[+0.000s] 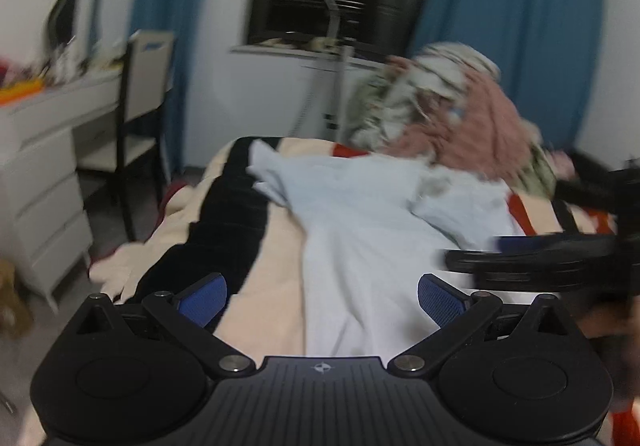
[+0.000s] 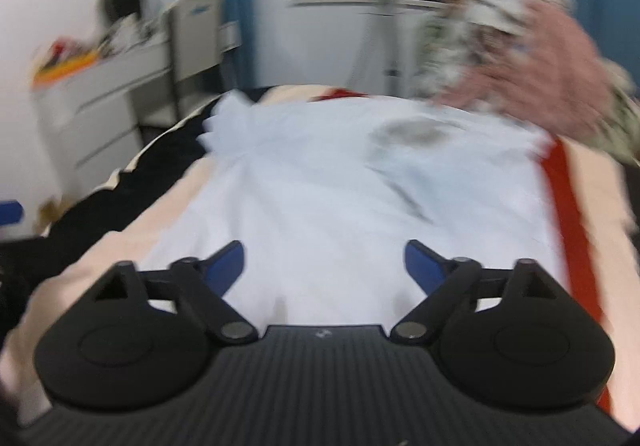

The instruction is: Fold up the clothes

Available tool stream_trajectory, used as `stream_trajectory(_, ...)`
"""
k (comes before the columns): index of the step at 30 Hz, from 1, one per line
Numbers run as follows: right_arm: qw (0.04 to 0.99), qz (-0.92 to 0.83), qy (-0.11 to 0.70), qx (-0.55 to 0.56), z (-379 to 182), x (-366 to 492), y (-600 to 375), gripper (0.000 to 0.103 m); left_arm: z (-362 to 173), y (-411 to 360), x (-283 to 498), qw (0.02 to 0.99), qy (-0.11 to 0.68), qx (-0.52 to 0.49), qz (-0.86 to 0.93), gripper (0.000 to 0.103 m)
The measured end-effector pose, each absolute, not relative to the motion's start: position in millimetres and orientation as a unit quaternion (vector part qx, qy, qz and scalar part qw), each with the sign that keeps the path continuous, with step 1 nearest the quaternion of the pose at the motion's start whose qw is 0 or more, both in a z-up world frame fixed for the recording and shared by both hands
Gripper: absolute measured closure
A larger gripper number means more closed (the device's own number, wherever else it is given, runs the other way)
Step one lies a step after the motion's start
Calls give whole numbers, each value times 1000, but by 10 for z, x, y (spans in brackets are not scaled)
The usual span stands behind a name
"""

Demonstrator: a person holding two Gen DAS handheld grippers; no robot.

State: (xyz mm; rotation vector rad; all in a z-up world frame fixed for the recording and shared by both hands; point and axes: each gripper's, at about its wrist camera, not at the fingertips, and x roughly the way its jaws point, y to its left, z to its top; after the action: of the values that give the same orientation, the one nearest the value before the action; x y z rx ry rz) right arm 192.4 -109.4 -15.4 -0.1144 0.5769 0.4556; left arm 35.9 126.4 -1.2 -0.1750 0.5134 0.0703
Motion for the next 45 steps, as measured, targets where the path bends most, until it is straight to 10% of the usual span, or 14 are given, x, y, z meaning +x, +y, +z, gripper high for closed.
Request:
stream_trajectory(16, 932, 233, 232, -151, -910, 3701, 1084, 32, -292, 1749, 731, 947, 161, -165, 225, 0)
stream_trajectory(21, 930, 220, 215, -204, -771, 3899, 1313, 94, -338, 1697, 761, 951, 150, -149, 227, 0)
stream_trajectory(33, 992, 93, 76, -32, 119, 3770, -674, 96, -282, 1386, 609, 969, 141, -118, 166, 0)
stream_trajectory(41, 981, -26, 174, 82, -569, 4075, -2224, 95, -454, 967, 723, 979, 172, -80, 80, 0)
stream_trajectory(44, 970, -19, 211, 118, -857, 4133, -2465, 89, -580, 825, 852, 978, 191, -65, 57, 0)
stream_trajectory(45, 970, -12, 212, 118, -836, 4111, -2452, 71, -612, 798, 902, 978, 195, -56, 54, 0)
